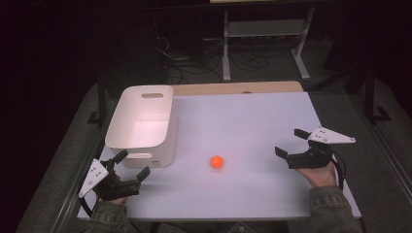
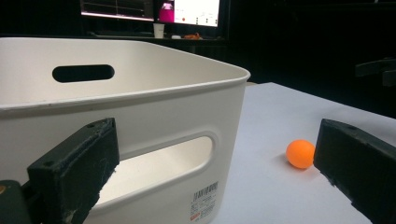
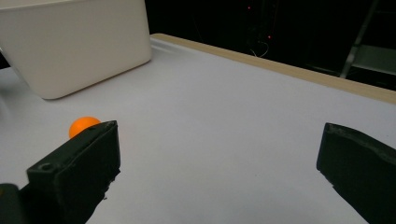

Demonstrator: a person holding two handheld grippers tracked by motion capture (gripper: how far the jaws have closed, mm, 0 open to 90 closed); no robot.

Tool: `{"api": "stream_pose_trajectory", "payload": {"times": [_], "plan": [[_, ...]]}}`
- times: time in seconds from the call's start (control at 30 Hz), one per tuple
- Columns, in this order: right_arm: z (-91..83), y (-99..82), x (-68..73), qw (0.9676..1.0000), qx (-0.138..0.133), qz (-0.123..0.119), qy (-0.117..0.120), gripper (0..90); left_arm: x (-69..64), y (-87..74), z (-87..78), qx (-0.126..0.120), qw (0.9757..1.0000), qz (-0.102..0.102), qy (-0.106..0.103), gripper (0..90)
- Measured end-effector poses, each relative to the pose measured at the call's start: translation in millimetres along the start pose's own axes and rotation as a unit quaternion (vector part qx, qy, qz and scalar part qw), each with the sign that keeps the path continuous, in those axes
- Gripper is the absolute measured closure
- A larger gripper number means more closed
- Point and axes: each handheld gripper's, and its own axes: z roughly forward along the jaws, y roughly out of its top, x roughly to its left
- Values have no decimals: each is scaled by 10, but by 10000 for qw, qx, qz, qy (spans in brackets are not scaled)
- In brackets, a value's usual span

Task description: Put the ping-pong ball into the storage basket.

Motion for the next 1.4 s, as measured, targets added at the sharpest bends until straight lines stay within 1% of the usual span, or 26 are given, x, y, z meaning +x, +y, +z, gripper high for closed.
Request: {"api": "stream_pose_trajectory", "payload": {"times": [0.27,0.47,0.83,0.9,1.23,1.33,1.4], "plan": [[-11,-3,15,10000,49,-7,8,0,-4,-1,6,0,10000,-8,3,0],[23,-3,31,9998,196,-35,15,0,-3,-2,5,0,10000,-13,20,0],[58,28,57,9995,315,-77,50,0,0,-1,0,-11,10000,-23,27,0],[75,41,58,9992,379,-100,68,0,-1,-1,1,-3,10000,-22,33,0],[116,155,101,9988,399,-209,189,0,-5,-2,4,-8,10000,-24,29,0],[152,196,124,9983,456,-292,231,0,-3,-3,2,-6,10000,-29,26,0],[172,205,130,9980,497,-295,266,0,-3,-3,2,-6,10000,-28,25,0]]}}
